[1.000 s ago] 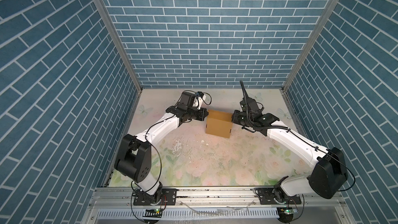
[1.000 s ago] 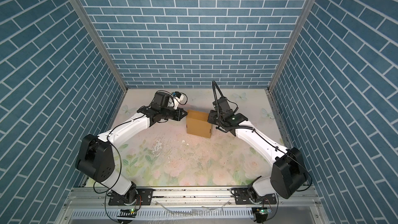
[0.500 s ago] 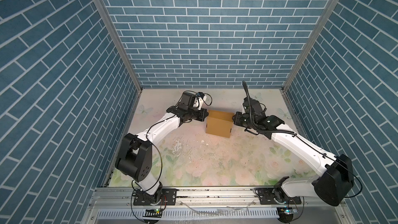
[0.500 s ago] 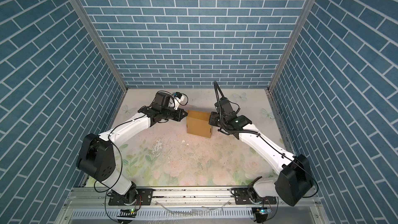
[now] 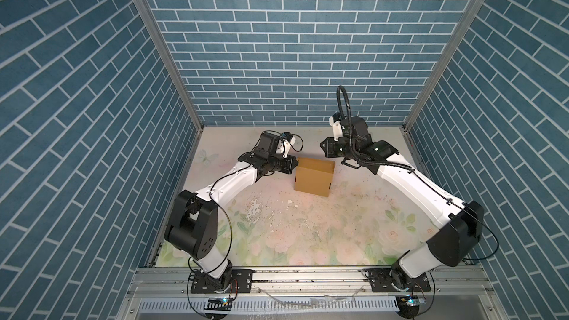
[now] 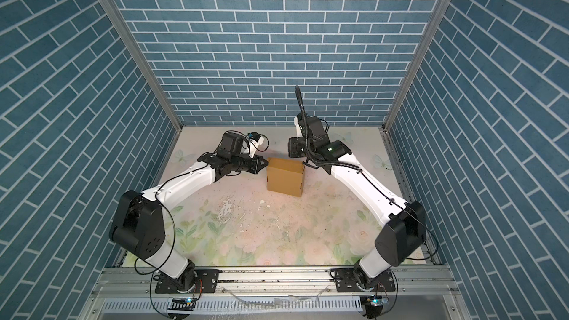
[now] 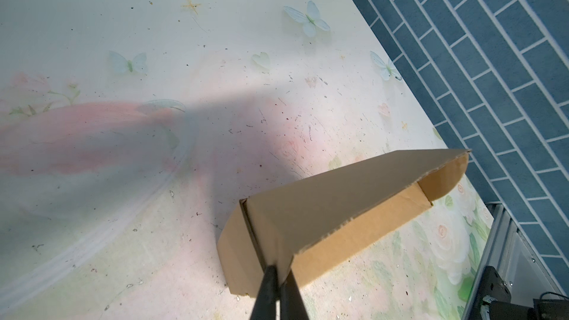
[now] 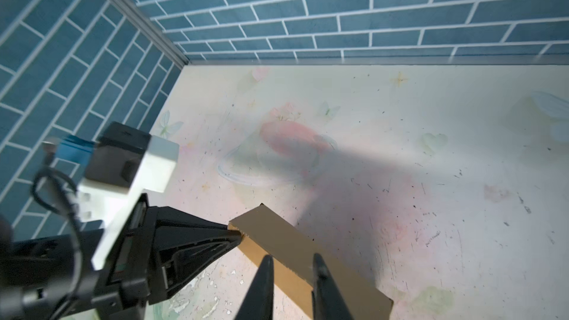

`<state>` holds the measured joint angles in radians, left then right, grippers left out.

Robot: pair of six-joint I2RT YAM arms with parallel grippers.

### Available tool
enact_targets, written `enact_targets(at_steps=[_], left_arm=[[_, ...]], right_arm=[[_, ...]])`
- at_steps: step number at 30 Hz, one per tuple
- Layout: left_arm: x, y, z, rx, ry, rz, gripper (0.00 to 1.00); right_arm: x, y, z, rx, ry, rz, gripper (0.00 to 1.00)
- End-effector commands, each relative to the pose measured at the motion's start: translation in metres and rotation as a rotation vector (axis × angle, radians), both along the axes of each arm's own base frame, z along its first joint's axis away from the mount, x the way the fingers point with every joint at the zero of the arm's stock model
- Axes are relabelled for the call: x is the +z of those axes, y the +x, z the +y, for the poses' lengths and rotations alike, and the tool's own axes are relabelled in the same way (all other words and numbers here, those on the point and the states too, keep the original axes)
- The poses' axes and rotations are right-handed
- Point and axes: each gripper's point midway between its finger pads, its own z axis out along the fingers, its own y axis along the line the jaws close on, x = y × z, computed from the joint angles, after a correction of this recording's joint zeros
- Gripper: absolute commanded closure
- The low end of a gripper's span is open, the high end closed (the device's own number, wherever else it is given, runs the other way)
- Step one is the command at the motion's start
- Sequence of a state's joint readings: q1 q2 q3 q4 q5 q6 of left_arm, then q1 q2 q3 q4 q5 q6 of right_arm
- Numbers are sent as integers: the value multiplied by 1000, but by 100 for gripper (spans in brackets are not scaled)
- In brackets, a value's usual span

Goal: Assemble paper box
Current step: Fold and tuck the lid into the gap.

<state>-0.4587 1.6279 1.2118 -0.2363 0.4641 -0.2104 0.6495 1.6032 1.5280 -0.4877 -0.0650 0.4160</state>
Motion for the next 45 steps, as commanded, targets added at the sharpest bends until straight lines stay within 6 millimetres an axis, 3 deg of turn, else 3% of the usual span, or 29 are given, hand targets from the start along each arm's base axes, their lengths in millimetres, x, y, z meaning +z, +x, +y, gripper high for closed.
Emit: enact_targets(at_steps=[1, 8, 19, 24, 41, 45], left_arm=[[-36, -19, 5, -12, 75, 105, 93], [-38, -20, 4, -13, 66, 117, 93], [-34, -22, 5, -19, 67, 109, 92], [-33, -24, 6, -27, 69, 94, 77], [-24, -29, 9, -39, 64, 64, 74], [-18, -34, 5, -82, 51, 57, 65]], right_arm=[[-19, -7, 6, 83, -46, 49, 77], [-43, -15, 12, 79, 12, 109, 79], [-58, -26, 11, 57, 20, 130, 80], [-65, -29, 12, 38, 26, 134, 81], [-77, -35, 5, -26, -17, 81, 81], [-81, -35, 3, -41, -33, 70, 81]])
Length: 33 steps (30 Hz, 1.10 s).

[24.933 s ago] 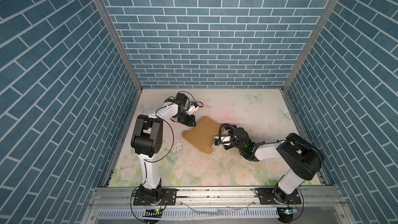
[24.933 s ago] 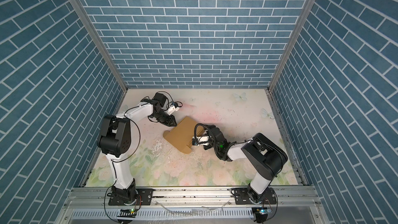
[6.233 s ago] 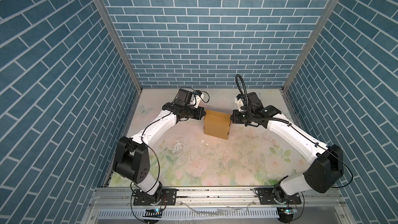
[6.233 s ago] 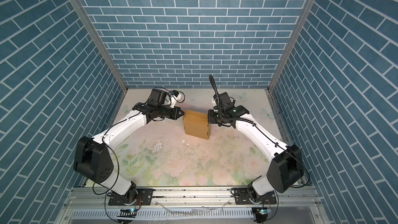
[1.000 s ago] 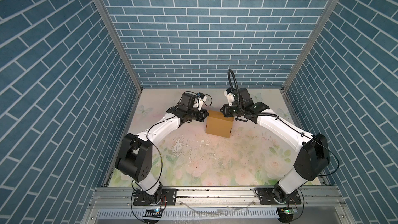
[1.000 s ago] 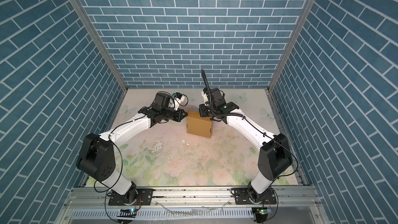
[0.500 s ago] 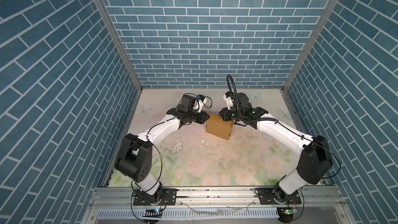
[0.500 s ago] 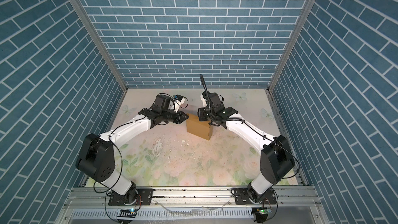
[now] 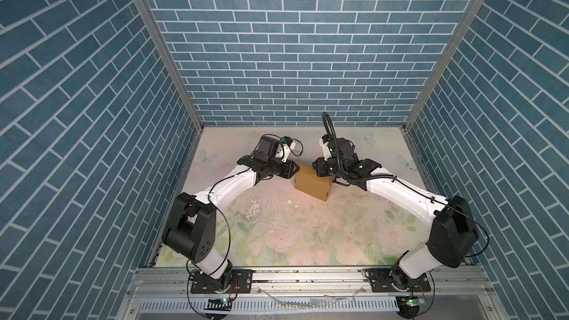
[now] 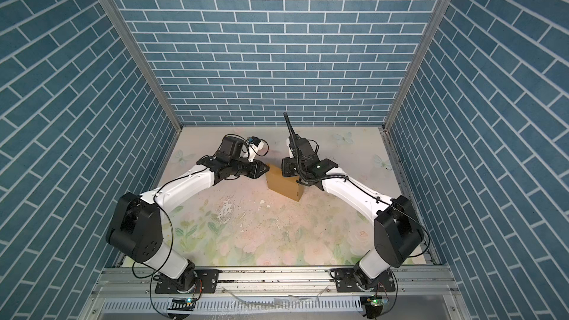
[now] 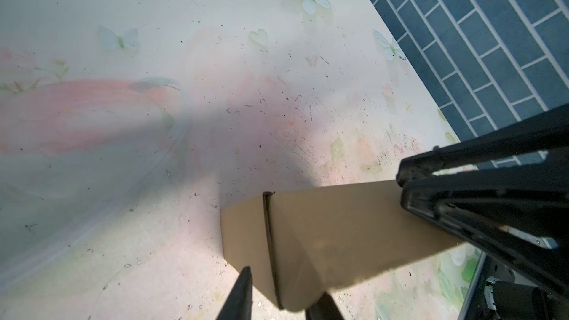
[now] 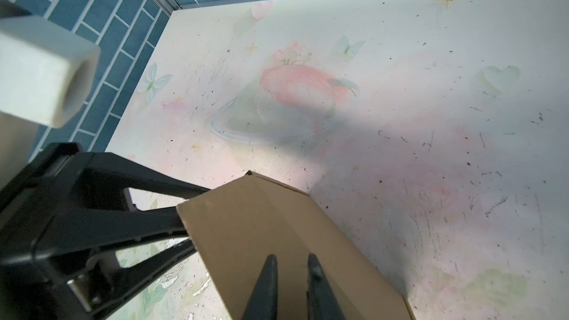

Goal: Assemble paper box
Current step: Fold and tuck the lid into the gap.

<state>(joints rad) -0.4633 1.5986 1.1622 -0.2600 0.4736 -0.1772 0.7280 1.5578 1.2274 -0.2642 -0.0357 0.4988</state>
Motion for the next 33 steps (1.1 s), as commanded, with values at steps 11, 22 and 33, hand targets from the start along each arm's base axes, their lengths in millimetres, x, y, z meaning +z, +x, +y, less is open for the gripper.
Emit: enact_targets(at_steps=[11, 22, 33], left_arm=[[18, -43, -17, -204, -124, 84, 55], [43, -2, 19, 6, -89, 86, 53], [39, 16, 14, 35, -116, 108, 50]], right_arm=[[-16, -1, -11, -71, -73, -23, 81], [-25, -6, -6, -64, -79, -23, 82], [-27, -6, -2, -60, -94, -35, 82]])
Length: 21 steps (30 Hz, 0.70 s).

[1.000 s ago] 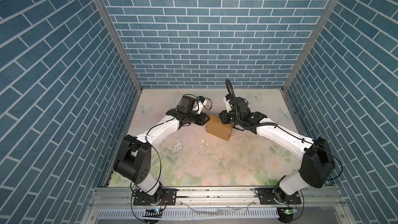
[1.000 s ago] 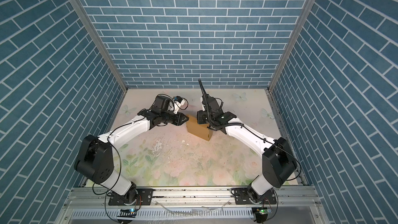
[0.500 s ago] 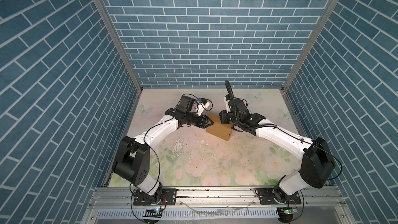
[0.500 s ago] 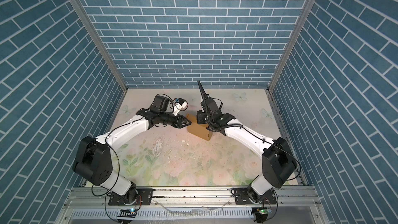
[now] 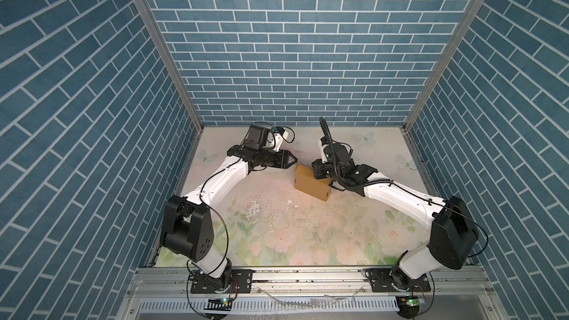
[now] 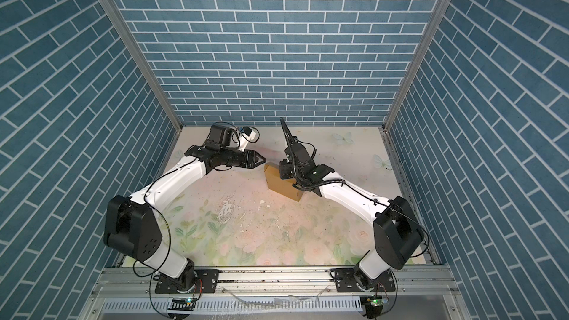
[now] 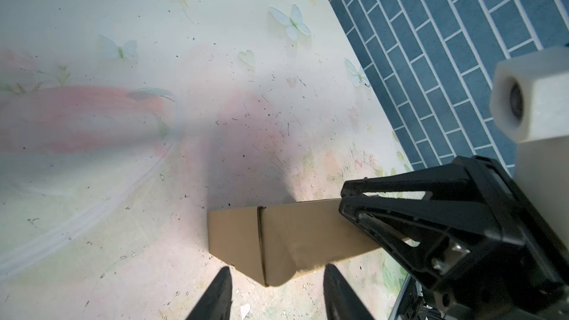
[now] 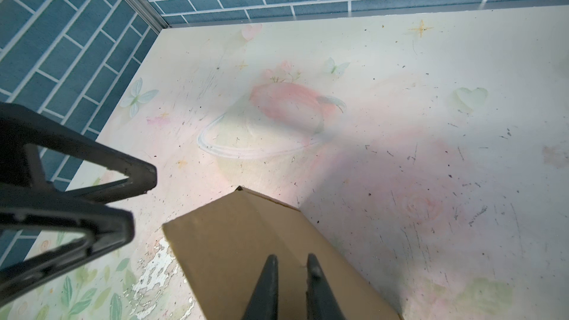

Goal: Assemble paper box
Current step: Fold and tuck the lid into the gap.

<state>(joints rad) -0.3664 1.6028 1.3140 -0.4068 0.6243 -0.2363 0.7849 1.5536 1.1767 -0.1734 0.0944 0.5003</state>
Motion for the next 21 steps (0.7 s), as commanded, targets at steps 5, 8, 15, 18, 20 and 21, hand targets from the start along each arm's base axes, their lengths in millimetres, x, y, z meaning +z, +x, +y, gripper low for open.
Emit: enact_targets(at_steps=[5, 8, 15, 18, 20, 21], left_arm=[[-16, 2, -10, -12, 0, 43, 50], [-26, 2, -11, -10, 3, 54, 50], [-37, 4, -9, -3, 34, 60, 51], [-41, 5, -7, 2, 53, 57, 52], [-45, 4, -5, -1, 68, 60, 53], [-48, 4, -5, 0, 70, 61, 53]], right_arm=[[-24, -5, -8, -21, -68, 56, 82], [-25, -4, -8, -21, -74, 49, 82], [-29, -2, -8, -19, -96, 49, 82], [-31, -2, -8, -20, -99, 53, 82], [-31, -2, -7, -15, -98, 53, 82], [-33, -3, -7, -11, -101, 53, 82]])
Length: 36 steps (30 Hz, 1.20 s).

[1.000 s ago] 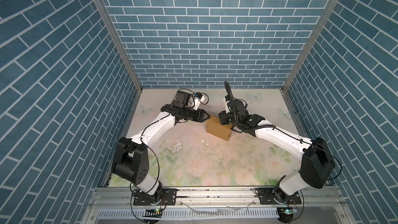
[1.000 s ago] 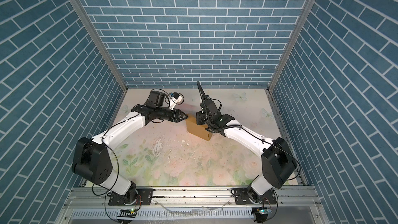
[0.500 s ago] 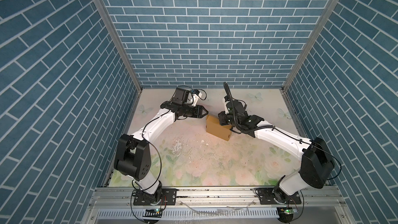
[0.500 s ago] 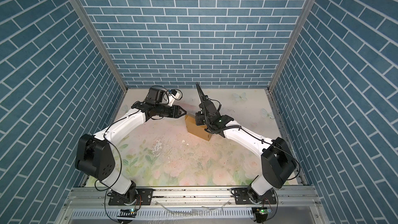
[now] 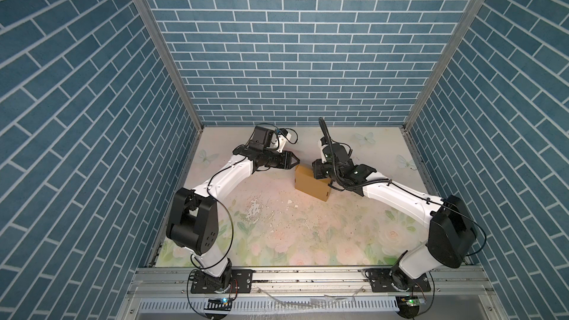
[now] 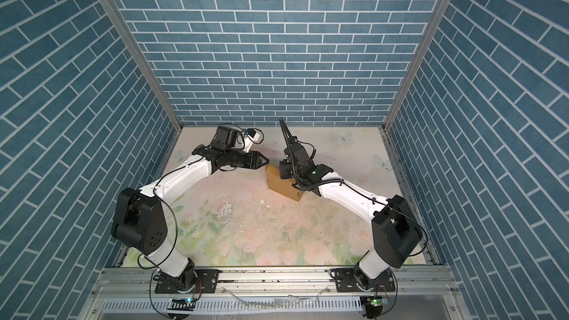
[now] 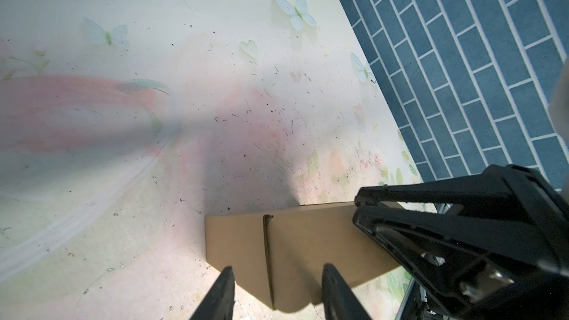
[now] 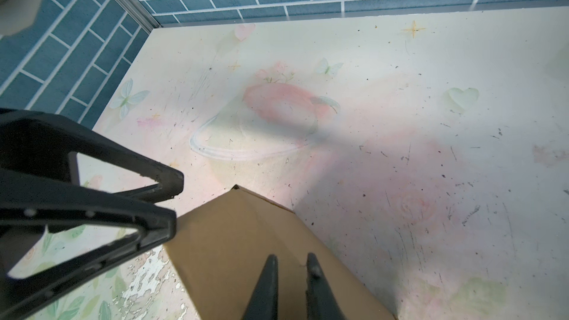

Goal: Assemble paper box
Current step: Fold and tuck the lid into the gap.

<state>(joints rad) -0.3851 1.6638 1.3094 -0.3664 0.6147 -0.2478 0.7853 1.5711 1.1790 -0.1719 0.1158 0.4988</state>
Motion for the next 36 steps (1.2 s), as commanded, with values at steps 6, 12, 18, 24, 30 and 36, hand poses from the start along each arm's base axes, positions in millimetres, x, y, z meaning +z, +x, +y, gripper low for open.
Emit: enact_targets(at_steps=[6, 12, 18, 24, 30, 36], left_arm=[[-36, -5, 6, 4, 64, 48, 54], [-40, -6, 5, 3, 67, 52, 55], [-46, -7, 6, 6, 70, 56, 55], [-47, -8, 5, 2, 70, 46, 55], [-43, -7, 4, -4, 69, 42, 55], [-42, -8, 3, -5, 68, 46, 55]], right_arm=[[-21, -7, -4, 13, -68, 45, 82], [-5, -5, -2, 22, -44, 21, 82], [28, -2, 1, 32, 15, -20, 78], [57, -3, 4, 46, 81, -56, 73], [66, -16, -3, 63, 121, -65, 86], [46, -31, -24, 28, 125, -30, 98]])
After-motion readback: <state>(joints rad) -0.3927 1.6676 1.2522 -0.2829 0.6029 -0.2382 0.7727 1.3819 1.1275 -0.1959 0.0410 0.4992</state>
